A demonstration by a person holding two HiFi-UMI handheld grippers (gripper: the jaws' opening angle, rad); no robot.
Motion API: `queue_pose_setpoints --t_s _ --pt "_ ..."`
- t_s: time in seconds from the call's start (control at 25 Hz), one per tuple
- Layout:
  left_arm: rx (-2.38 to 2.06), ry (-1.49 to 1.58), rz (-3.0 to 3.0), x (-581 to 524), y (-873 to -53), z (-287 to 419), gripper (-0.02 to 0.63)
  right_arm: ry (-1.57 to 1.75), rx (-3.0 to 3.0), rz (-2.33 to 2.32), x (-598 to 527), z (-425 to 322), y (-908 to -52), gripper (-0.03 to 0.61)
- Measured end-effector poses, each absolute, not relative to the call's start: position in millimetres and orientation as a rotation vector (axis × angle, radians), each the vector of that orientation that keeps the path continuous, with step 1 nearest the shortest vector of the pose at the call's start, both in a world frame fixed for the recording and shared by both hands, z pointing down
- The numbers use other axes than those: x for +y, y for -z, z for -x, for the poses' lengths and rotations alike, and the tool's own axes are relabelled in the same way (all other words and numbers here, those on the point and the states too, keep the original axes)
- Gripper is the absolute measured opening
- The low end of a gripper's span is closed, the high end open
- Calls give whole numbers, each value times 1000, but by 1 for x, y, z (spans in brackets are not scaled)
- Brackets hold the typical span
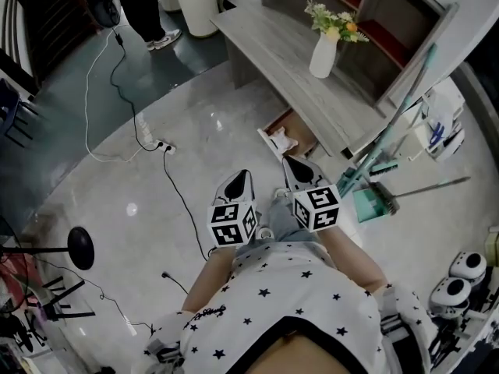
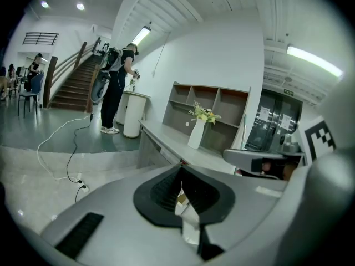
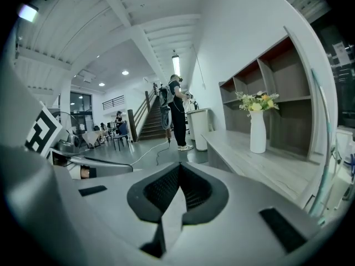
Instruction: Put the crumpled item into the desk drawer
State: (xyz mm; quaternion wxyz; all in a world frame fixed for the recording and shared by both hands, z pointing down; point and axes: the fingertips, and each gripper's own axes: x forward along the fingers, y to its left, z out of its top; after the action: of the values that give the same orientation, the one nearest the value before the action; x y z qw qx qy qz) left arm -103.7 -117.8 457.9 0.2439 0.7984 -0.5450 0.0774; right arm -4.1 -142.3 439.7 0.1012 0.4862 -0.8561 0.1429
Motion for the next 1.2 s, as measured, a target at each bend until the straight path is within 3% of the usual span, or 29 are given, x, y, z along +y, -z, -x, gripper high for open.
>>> queue_pose_setpoints --t_s 1.2 --pt "-1493 -189 -2219 -123 -445 98 12 -418 -2596 -1487 -140 -2 -418 -8"
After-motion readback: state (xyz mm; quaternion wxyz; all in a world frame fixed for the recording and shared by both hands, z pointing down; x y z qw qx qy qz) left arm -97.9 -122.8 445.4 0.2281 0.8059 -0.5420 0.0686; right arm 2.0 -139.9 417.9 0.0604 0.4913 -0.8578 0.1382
